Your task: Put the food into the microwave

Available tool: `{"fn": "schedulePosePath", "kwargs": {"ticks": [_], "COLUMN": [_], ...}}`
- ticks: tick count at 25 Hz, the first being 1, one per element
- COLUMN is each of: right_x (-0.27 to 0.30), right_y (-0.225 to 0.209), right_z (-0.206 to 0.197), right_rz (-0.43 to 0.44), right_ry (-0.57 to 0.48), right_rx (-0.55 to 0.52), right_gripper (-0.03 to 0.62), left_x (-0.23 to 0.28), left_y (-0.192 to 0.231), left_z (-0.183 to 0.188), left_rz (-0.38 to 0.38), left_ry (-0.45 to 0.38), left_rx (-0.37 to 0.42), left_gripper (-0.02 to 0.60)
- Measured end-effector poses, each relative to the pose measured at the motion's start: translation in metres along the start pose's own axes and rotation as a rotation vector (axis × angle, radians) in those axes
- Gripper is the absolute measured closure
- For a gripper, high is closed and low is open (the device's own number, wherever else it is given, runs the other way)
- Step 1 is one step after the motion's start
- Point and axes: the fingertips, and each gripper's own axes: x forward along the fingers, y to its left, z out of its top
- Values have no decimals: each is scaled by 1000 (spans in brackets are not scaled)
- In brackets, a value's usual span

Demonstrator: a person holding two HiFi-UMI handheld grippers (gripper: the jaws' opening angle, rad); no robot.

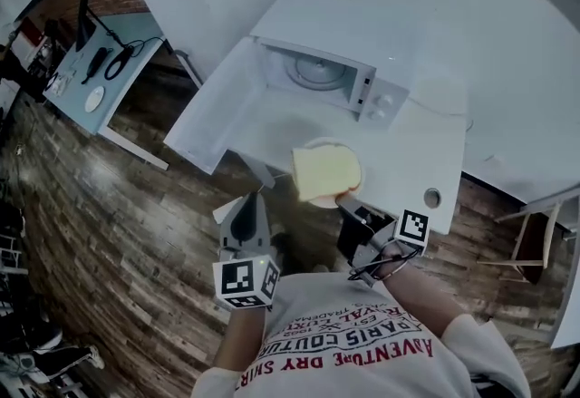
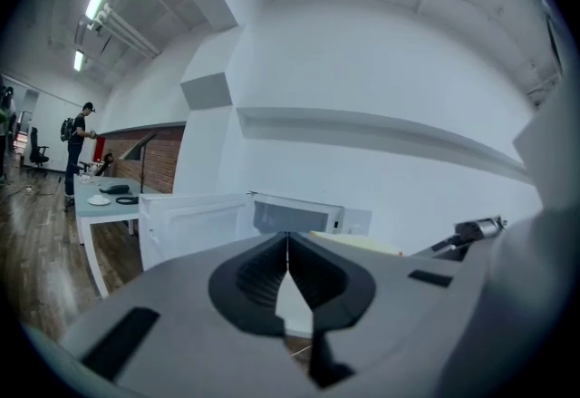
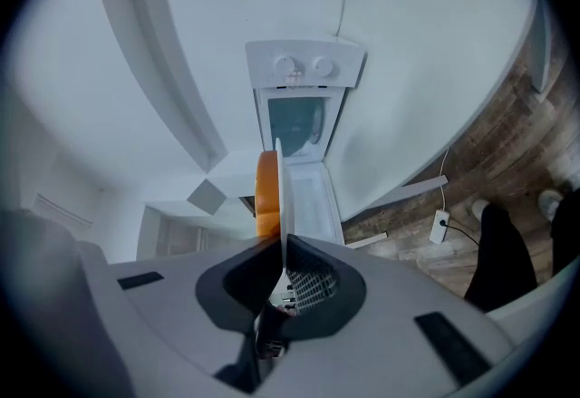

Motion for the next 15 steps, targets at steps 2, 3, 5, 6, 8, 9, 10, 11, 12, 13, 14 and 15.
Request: {"fn": "schedulePosePath", "kwargs": {"ticks": [2,3,5,6,8,9,10,11,12,13,14,15], "right_x": [7,11,20,26,37,42,47,53,59,65,71,78], "right_y": [-2,-2,-2,-2,-2,-3,-3,-3,-3,-4,-4,-6], "right_z": [14,21,36,44,59,66,72,79,85,91,96,102], "right_rz": [7,10,13,16,20,19,17,15,14,12,9,6], "right_ry": [-30,-45,-80,-100,-148,-173,-198,-223,-247,-271,-296,-321], "right_rx": [2,0,-4,-6,-4,2,8,15,22,27,31,35], "right_gripper": [572,572,572,572,572,572,572,572,572,572,572,572], "left_x": [24,38,66,81,109,122,135,147,159,170,182,193], "left_y": [-2,-2,-2,-2,-2,-2,-2,-1,0,3,7,12], "left_z": [0,0,1,2,6,8,11,14,19,23,27,30], "left_rz": [-39,-60,-105,-129,-179,-205,-230,-255,-278,-299,-318,-335], "left_ry": [6,9,14,16,18,21,25,28,30,32,35,40], "left_rx": [5,6,9,13,21,24,27,32,38,46,54,62], "left_gripper": [574,574,574,574,574,574,574,574,574,574,574,574]}}
